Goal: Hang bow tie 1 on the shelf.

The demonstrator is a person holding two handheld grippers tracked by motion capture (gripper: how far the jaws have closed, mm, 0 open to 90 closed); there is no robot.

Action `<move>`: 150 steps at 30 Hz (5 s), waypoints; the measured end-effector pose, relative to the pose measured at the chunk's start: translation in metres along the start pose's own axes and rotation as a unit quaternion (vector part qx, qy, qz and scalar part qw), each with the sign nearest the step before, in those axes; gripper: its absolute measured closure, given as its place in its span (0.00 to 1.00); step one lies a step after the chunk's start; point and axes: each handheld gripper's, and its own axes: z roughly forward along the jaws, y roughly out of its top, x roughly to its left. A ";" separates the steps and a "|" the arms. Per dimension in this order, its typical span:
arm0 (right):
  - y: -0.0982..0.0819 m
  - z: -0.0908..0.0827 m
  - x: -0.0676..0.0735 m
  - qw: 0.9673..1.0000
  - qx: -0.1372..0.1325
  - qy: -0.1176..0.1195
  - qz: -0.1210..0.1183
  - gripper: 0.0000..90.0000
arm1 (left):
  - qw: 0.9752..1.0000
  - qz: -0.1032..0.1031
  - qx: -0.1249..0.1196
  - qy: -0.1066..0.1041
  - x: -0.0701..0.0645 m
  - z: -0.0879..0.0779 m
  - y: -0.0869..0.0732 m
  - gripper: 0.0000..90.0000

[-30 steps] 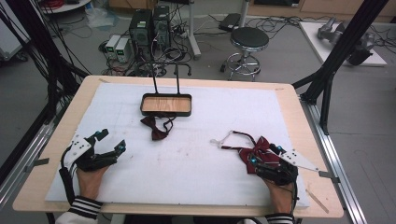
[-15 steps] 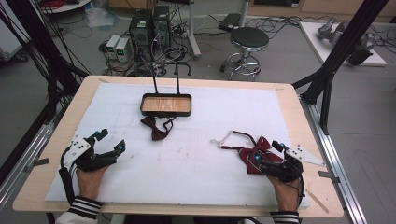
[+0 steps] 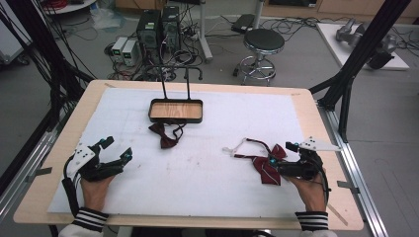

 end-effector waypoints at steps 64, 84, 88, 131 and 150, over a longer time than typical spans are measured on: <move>0.007 0.061 -0.015 0.959 0.266 -0.023 -0.092 0.71 | 1.000 0.000 -0.001 0.006 -0.001 0.000 0.000 0.17; 0.005 0.058 -0.011 0.962 0.258 -0.038 -0.078 0.74 | 1.000 0.001 0.000 0.006 -0.001 0.000 0.000 0.17; 0.008 0.054 -0.006 0.967 0.237 -0.040 -0.087 0.74 | 1.000 0.001 0.000 0.006 -0.001 0.000 0.000 0.17; 0.048 0.033 0.030 0.994 -0.068 0.002 -0.091 0.74 | 1.000 -0.001 0.000 0.007 0.000 0.000 0.000 0.17; 0.094 0.063 0.055 0.987 -0.110 0.037 -0.108 0.74 | 1.000 -0.001 0.000 0.007 -0.001 0.001 0.000 0.17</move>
